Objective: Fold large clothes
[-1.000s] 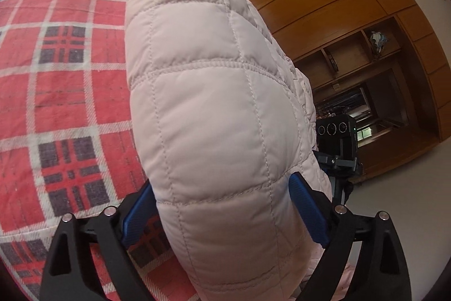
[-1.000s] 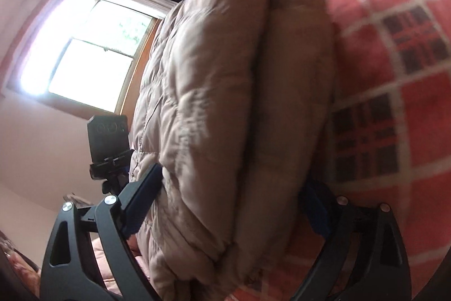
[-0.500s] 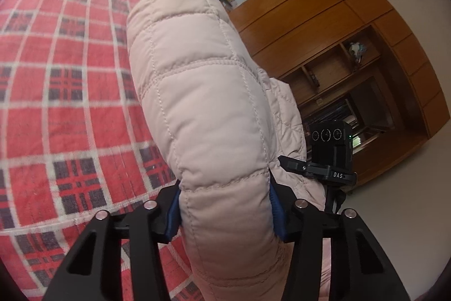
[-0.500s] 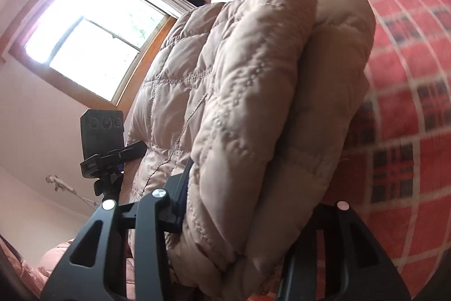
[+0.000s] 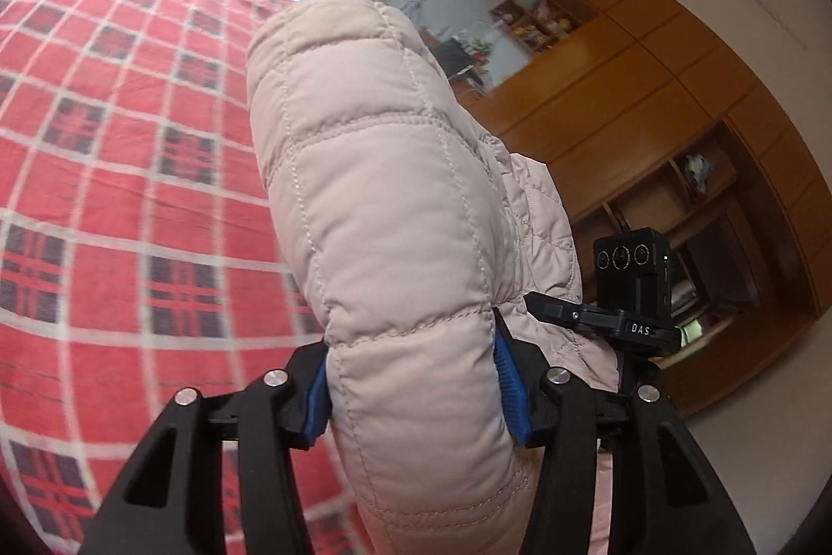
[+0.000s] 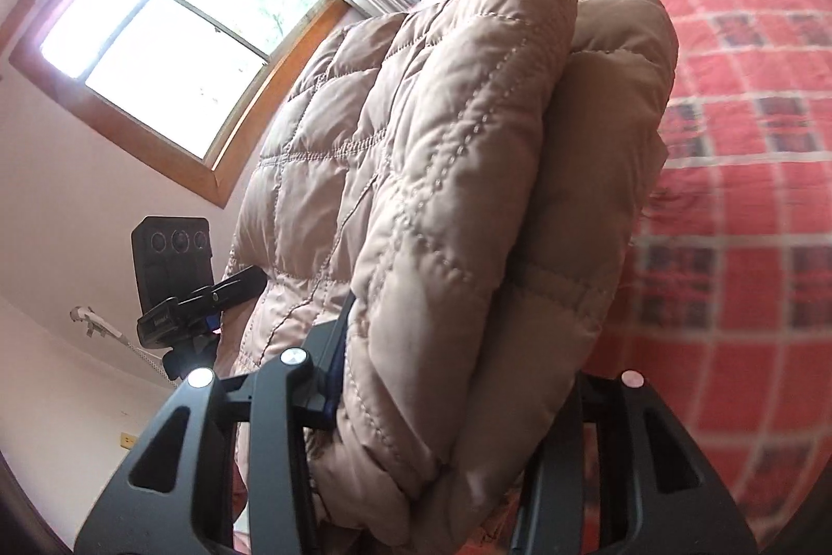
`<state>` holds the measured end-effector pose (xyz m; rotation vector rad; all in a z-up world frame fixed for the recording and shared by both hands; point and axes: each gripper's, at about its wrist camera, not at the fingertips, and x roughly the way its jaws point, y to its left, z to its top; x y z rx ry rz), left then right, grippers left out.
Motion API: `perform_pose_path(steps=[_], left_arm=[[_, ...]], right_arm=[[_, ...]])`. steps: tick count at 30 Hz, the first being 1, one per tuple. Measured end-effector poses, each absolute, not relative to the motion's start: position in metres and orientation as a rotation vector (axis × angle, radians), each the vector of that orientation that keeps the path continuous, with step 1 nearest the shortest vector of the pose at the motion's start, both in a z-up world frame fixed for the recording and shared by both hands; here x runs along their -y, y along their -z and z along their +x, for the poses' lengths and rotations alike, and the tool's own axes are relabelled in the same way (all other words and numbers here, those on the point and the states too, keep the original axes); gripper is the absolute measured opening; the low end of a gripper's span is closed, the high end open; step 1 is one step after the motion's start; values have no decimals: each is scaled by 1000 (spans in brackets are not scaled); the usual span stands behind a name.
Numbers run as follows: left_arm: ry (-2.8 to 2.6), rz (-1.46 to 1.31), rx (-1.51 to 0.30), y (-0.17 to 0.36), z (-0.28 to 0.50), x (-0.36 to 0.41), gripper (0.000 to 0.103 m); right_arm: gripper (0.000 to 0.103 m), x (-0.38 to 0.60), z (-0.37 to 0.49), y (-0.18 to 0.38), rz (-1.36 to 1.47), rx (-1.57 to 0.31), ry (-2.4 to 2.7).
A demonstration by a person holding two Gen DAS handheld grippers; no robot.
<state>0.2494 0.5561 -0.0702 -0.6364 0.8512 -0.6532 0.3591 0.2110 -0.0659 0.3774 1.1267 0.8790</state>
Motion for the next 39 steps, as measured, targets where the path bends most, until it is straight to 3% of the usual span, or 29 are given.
perform_pose_path(steps=[7,13,21,33,39], left_arm=[[628,-640,-886,104,264,-576,59],[590,-591,-901,107,266,-572,76],[447,-506,-918,76,245,-568,79],[95,-277,-885,44,136,-541,80],[31,-246,-879,38,96,-529,81]], right_arm=[[43,-231,374,96,400,-1174,-883],[69,-210,383,114,446,-1200,-871],[88,-186,353,82,330,-1132,-746],[95,-185,219,50,54,-997,-388],[95,-186,169,52,53,-971,-312]])
